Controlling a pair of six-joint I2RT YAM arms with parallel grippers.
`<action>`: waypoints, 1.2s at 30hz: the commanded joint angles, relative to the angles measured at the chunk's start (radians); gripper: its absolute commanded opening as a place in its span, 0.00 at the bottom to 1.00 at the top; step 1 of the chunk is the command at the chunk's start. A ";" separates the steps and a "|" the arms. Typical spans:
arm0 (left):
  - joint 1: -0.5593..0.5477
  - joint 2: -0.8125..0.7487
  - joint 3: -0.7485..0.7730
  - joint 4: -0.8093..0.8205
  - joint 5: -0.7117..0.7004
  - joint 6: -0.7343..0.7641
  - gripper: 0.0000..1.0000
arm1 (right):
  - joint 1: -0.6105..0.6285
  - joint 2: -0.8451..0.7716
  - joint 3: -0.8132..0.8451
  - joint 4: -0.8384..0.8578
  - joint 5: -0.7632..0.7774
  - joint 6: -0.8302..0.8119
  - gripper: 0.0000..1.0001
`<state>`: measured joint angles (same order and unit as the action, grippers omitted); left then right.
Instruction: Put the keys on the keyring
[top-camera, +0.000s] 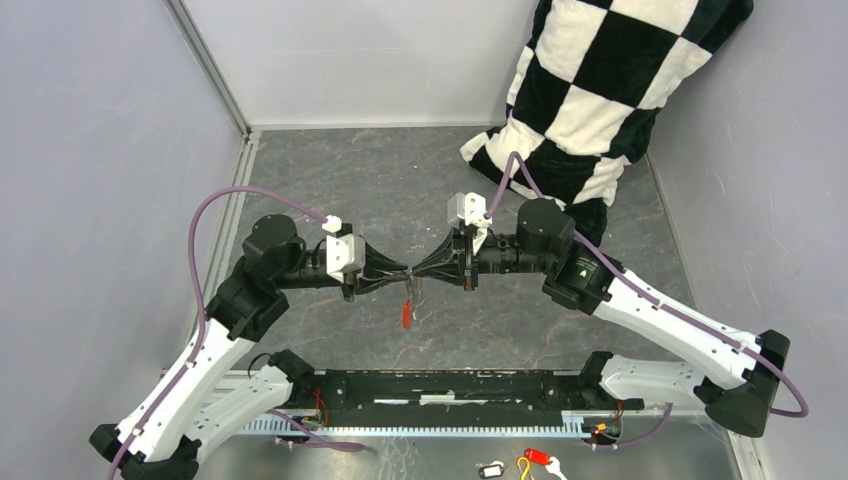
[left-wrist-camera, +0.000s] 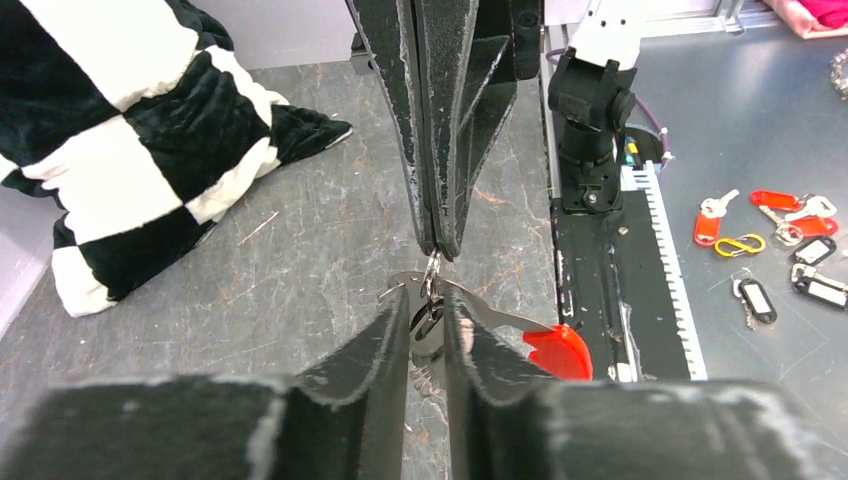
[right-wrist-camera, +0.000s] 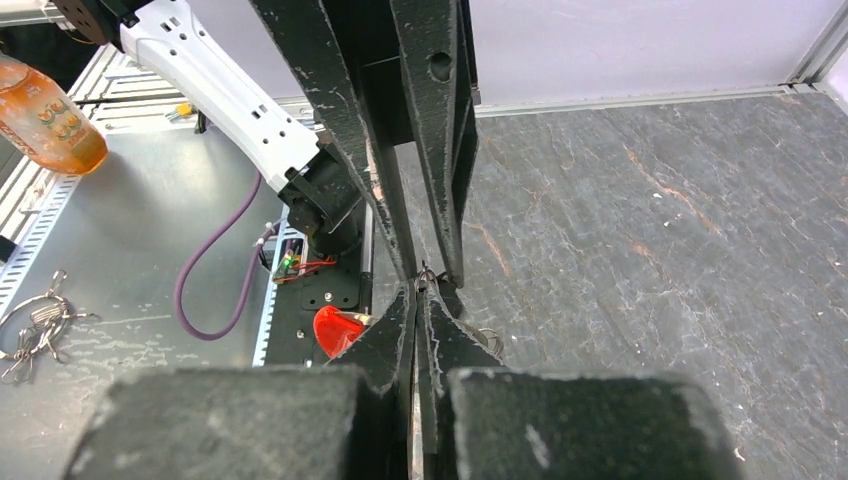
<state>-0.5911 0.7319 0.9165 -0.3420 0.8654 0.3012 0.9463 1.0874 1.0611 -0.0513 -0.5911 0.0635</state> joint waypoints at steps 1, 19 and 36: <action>-0.002 -0.012 0.020 0.009 -0.005 0.031 0.20 | -0.008 -0.025 0.007 0.068 -0.030 0.007 0.00; -0.002 -0.015 0.005 -0.001 0.044 0.047 0.10 | -0.042 -0.087 -0.230 0.553 -0.057 0.290 0.00; -0.002 -0.016 -0.004 -0.083 0.075 0.135 0.15 | -0.040 -0.066 -0.312 0.873 -0.019 0.429 0.00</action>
<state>-0.5915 0.7174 0.9131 -0.4038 0.9112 0.3782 0.9073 1.0237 0.7414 0.7071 -0.6182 0.4545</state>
